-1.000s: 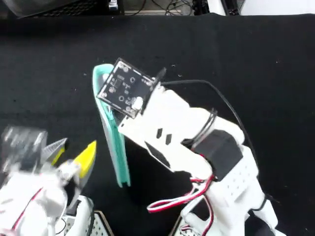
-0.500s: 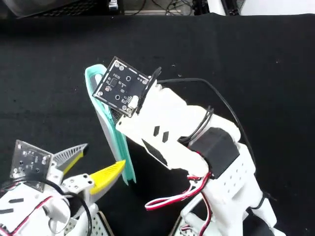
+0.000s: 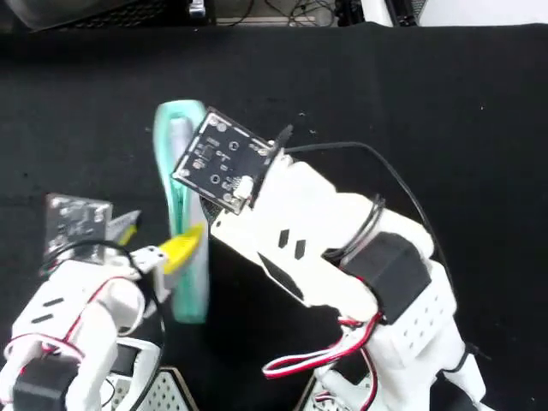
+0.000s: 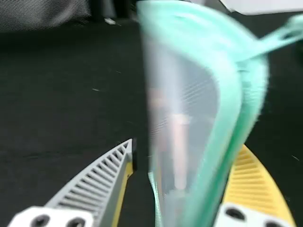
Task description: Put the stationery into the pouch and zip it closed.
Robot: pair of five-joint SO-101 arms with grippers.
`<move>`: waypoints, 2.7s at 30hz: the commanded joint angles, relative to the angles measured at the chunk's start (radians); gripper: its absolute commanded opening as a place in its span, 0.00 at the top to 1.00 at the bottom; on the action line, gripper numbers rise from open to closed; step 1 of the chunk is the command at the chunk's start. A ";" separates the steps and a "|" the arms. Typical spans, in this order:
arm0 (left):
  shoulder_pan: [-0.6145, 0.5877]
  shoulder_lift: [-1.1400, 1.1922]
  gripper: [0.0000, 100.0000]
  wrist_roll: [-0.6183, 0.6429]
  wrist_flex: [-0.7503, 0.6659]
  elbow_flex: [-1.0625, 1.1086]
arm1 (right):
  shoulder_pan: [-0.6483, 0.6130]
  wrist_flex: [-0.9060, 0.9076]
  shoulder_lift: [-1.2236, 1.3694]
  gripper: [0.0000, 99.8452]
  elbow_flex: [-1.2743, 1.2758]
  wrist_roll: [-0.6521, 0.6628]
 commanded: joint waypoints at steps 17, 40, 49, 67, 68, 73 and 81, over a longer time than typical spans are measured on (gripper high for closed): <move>0.053 -0.107 0.68 -0.044 -0.048 0.033 | -0.098 -0.005 -0.028 0.99 0.117 -0.003; 0.062 -0.121 0.97 -0.020 0.061 0.024 | -0.098 0.002 -0.062 0.99 0.124 -0.003; 0.062 -0.120 0.81 -0.018 -0.008 0.024 | -0.097 0.002 -0.061 0.99 0.125 -0.003; 0.081 -0.118 0.97 0.014 -0.046 0.039 | -0.101 -0.003 -0.061 0.98 0.124 -0.003; 0.099 -0.118 0.96 0.018 -0.044 0.041 | -0.101 -0.003 -0.061 0.98 0.124 -0.003; 0.170 -0.110 0.97 0.026 -0.049 0.045 | -0.132 -0.002 -0.065 0.98 0.124 -0.003; 0.168 -0.114 0.97 0.021 -0.041 0.050 | -0.146 -0.035 -0.061 0.98 0.131 -0.003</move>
